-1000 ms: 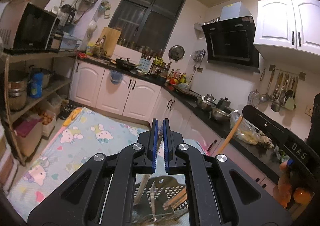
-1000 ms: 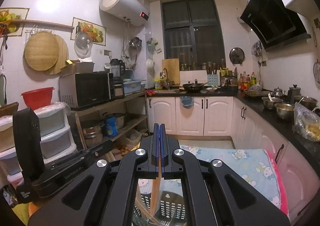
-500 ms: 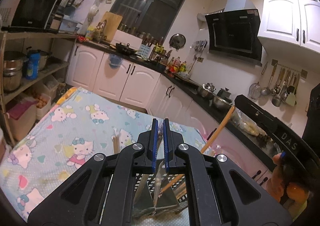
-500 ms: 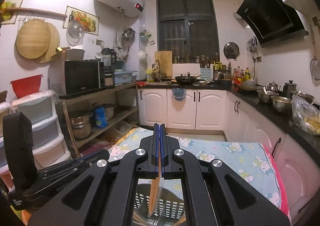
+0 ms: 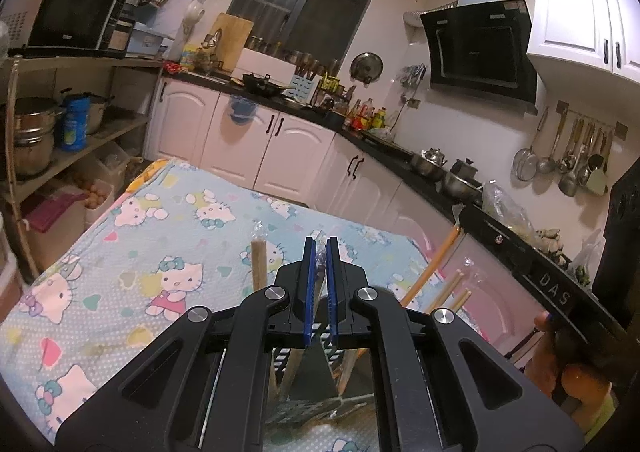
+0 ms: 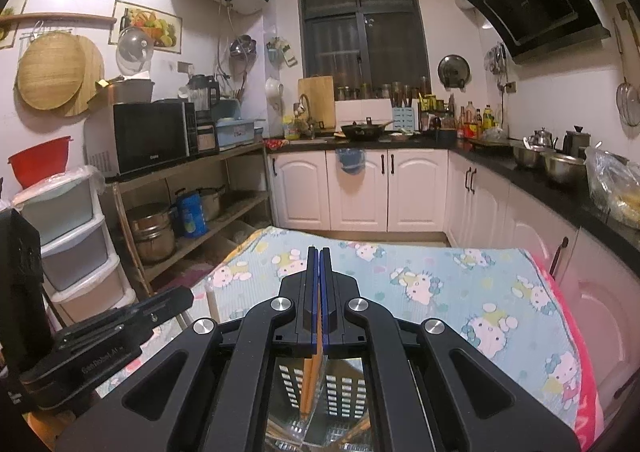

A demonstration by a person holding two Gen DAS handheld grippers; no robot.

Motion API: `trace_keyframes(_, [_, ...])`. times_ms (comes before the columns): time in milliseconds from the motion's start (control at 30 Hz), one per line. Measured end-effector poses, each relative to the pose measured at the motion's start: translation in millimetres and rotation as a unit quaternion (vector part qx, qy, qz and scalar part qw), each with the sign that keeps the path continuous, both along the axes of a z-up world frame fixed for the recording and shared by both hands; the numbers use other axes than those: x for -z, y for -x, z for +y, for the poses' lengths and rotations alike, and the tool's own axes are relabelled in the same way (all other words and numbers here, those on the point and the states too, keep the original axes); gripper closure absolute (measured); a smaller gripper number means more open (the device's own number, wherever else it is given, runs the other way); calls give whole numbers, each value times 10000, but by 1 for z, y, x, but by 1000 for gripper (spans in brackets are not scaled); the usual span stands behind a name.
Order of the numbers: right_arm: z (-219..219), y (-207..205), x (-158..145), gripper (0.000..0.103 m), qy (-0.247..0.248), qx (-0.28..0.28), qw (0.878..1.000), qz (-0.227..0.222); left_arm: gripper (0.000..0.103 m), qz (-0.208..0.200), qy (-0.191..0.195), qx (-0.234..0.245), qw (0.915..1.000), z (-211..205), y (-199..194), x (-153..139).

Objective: Organize utensils
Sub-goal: 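Lower the left tool's chopstick into the basket and open it while the right tool releases its chopstick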

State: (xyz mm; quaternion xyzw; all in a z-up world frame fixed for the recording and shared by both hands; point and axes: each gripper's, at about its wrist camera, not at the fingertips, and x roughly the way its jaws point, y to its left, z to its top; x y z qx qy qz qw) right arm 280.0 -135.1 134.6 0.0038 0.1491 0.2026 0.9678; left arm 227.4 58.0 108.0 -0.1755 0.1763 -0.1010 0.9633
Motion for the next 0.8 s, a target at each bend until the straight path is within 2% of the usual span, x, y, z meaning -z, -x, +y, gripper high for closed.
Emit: trace_keyframes(800, [-34, 21, 22, 101, -149, 107, 9991, 382, 102, 169, 46, -118, 9998, 15, 19, 15])
